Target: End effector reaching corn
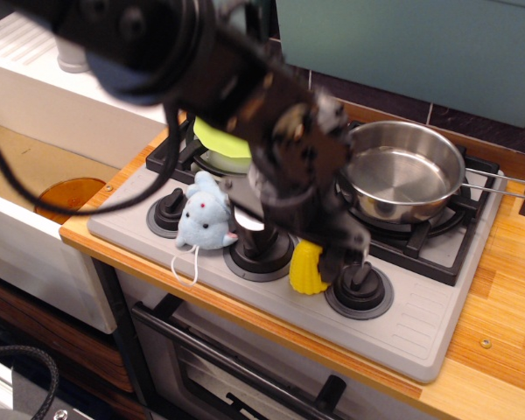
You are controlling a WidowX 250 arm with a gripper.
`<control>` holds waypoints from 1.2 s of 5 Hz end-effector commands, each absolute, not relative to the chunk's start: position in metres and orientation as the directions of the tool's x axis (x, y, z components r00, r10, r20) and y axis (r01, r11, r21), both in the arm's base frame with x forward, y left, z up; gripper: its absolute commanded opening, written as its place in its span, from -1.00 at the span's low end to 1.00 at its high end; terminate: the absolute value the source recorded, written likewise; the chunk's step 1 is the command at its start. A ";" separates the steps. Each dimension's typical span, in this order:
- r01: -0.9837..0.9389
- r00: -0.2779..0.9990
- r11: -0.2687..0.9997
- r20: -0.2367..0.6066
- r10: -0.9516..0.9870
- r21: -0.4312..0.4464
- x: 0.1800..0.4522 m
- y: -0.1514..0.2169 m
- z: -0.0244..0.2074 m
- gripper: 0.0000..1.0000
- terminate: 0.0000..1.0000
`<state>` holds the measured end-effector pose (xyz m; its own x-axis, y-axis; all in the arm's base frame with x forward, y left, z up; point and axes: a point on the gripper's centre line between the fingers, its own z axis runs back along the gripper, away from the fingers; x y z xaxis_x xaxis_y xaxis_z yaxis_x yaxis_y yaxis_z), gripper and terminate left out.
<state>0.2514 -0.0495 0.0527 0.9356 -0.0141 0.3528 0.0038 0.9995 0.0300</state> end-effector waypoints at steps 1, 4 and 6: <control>0.024 0.934 0.998 0.354 -0.045 0.064 0.266 -0.051 0.095 1.00 -1.00; 0.156 0.948 0.987 0.276 -0.161 0.039 0.310 0.010 0.147 1.00 -1.00; 0.149 0.957 0.989 0.249 -0.150 0.022 0.333 0.051 0.175 1.00 -1.00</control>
<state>0.3258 0.0503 0.1622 0.9668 -0.1446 0.2104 0.1464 0.9892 0.0073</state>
